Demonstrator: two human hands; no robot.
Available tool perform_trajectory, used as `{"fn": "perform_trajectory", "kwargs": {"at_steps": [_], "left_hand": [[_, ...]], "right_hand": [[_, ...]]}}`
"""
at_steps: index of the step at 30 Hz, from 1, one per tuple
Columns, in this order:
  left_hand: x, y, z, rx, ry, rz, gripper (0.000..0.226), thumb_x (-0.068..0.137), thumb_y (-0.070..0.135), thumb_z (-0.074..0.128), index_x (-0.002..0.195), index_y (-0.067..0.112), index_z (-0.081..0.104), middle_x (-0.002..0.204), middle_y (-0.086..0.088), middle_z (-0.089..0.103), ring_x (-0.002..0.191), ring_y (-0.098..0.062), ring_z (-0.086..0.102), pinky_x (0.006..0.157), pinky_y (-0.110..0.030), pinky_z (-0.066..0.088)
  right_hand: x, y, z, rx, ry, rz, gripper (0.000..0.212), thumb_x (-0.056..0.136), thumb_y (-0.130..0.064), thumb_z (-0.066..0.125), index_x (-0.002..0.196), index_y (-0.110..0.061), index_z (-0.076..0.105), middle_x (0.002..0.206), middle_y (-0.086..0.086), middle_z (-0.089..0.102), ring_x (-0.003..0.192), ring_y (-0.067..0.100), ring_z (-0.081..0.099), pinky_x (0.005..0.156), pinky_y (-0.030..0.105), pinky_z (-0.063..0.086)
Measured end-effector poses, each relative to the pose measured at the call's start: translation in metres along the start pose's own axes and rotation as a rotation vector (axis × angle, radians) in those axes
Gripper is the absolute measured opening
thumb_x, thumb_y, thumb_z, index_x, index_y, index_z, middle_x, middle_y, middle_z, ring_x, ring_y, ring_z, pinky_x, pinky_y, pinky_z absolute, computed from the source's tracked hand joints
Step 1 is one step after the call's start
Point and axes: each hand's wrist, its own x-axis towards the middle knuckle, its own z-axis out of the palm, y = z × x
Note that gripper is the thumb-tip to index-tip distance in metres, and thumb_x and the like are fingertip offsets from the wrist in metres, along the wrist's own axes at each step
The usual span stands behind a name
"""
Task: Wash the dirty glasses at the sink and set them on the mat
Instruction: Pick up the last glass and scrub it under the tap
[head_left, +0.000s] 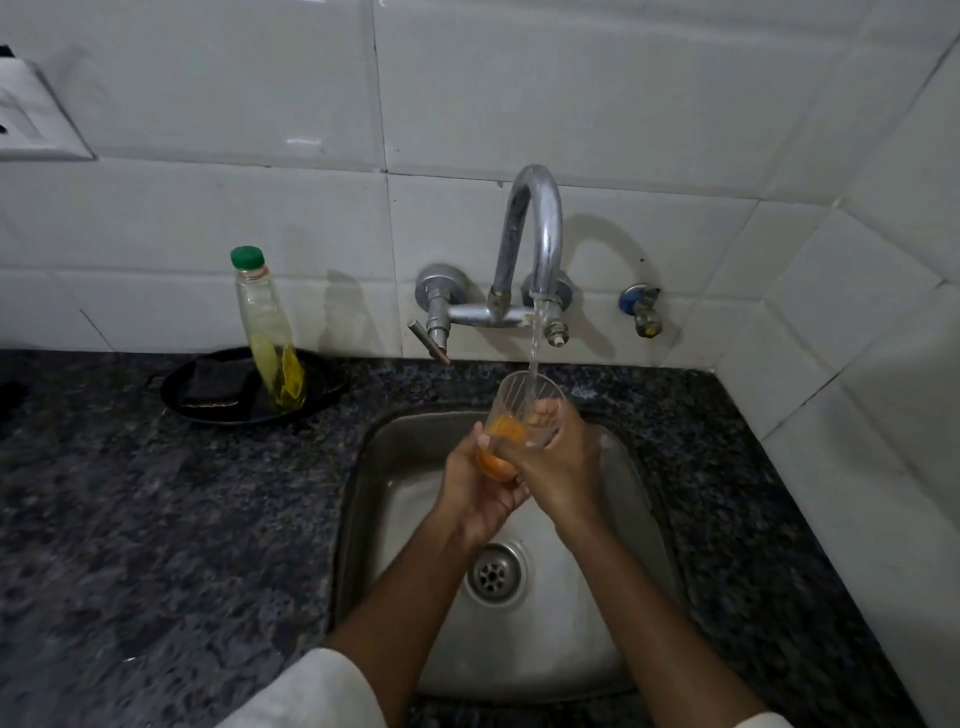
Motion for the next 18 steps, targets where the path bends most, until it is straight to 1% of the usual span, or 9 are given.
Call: {"fn": "perform_trajectory", "kwargs": {"at_steps": [3, 5, 7, 9, 11, 13, 14, 16, 18], "left_hand": [[0.0, 0.016, -0.005, 0.043, 0.045, -0.004, 0.048, 0.101, 0.042, 0.044, 0.129, 0.004, 0.056, 0.11, -0.02, 0.071, 0.093, -0.027, 0.069, 0.085, -0.038, 0.055], [0.002, 0.025, -0.011, 0.144, 0.067, -0.019, 0.045, 0.101, 0.04, 0.047, 0.128, 0.005, 0.056, 0.116, -0.022, 0.067, 0.099, -0.029, 0.065, 0.087, -0.037, 0.054], [0.003, 0.028, -0.012, 0.215, 0.04, -0.026, 0.044, 0.1, 0.039, 0.049, 0.126, 0.004, 0.058, 0.116, -0.022, 0.066, 0.1, -0.03, 0.062, 0.088, -0.038, 0.051], [0.003, 0.03, -0.01, 0.257, 0.018, -0.029, 0.043, 0.1, 0.039, 0.05, 0.123, 0.005, 0.059, 0.11, -0.021, 0.068, 0.093, -0.028, 0.065, 0.083, -0.037, 0.053], [0.003, 0.029, -0.012, 0.273, 0.016, -0.023, 0.044, 0.099, 0.04, 0.051, 0.124, 0.005, 0.06, 0.116, -0.024, 0.068, 0.102, -0.031, 0.066, 0.097, -0.044, 0.052], [0.008, 0.022, -0.022, 0.179, -0.015, 0.029, 0.049, 0.098, 0.04, 0.053, 0.128, 0.003, 0.061, 0.131, -0.028, 0.061, 0.117, -0.034, 0.06, 0.112, -0.049, 0.04], [0.009, 0.016, -0.026, 0.093, -0.057, 0.068, 0.049, 0.098, 0.039, 0.052, 0.128, 0.001, 0.061, 0.133, -0.028, 0.059, 0.118, -0.033, 0.059, 0.112, -0.049, 0.04], [0.017, 0.008, -0.032, -0.049, -0.133, 0.131, 0.042, 0.096, 0.032, 0.053, 0.118, -0.001, 0.068, 0.123, -0.026, 0.064, 0.108, -0.031, 0.064, 0.098, -0.044, 0.051], [0.023, 0.014, -0.03, -0.078, -0.117, 0.132, 0.037, 0.09, 0.033, 0.065, 0.107, 0.0, 0.072, 0.111, -0.019, 0.067, 0.097, -0.027, 0.066, 0.085, -0.038, 0.057]], "right_hand": [[-0.001, 0.005, -0.025, -0.206, 0.098, -0.275, 0.058, 0.07, -0.033, 0.082, 0.118, -0.018, 0.052, 0.114, -0.003, 0.054, 0.101, 0.011, 0.052, 0.078, 0.022, 0.044], [0.0, 0.004, -0.043, -0.363, 0.077, -0.536, 0.048, 0.076, -0.035, 0.075, 0.116, -0.022, 0.052, 0.111, -0.007, 0.053, 0.096, 0.007, 0.051, 0.074, 0.016, 0.042], [0.003, 0.003, -0.049, -0.548, -0.207, -0.57, 0.03, 0.081, -0.038, 0.068, 0.108, -0.029, 0.055, 0.103, -0.014, 0.056, 0.092, 0.006, 0.057, 0.071, 0.02, 0.046], [0.011, 0.006, -0.04, -0.7, -0.519, -0.447, 0.021, 0.086, -0.032, 0.062, 0.106, -0.025, 0.062, 0.102, -0.011, 0.064, 0.095, 0.011, 0.062, 0.076, 0.028, 0.052], [0.018, 0.005, -0.028, -0.795, -0.59, -0.418, 0.023, 0.09, -0.029, 0.054, 0.109, -0.023, 0.065, 0.105, -0.003, 0.067, 0.097, 0.017, 0.064, 0.08, 0.036, 0.054], [0.021, -0.001, -0.015, -0.573, -0.583, -0.312, 0.023, 0.094, -0.024, 0.054, 0.113, -0.022, 0.067, 0.111, -0.001, 0.067, 0.1, 0.016, 0.063, 0.08, 0.03, 0.052], [0.019, -0.007, -0.009, -0.339, -0.565, -0.153, 0.022, 0.094, -0.021, 0.057, 0.114, -0.018, 0.068, 0.113, 0.002, 0.068, 0.101, 0.017, 0.064, 0.076, 0.025, 0.051], [0.014, -0.012, 0.004, 0.068, -0.495, 0.101, 0.019, 0.092, -0.019, 0.063, 0.109, -0.014, 0.069, 0.105, 0.005, 0.071, 0.092, 0.016, 0.067, 0.065, 0.02, 0.05], [0.009, -0.013, 0.003, -0.015, -0.475, -0.004, 0.019, 0.093, -0.014, 0.06, 0.11, -0.014, 0.067, 0.092, 0.002, 0.068, 0.081, 0.014, 0.065, 0.059, 0.022, 0.049]]}}
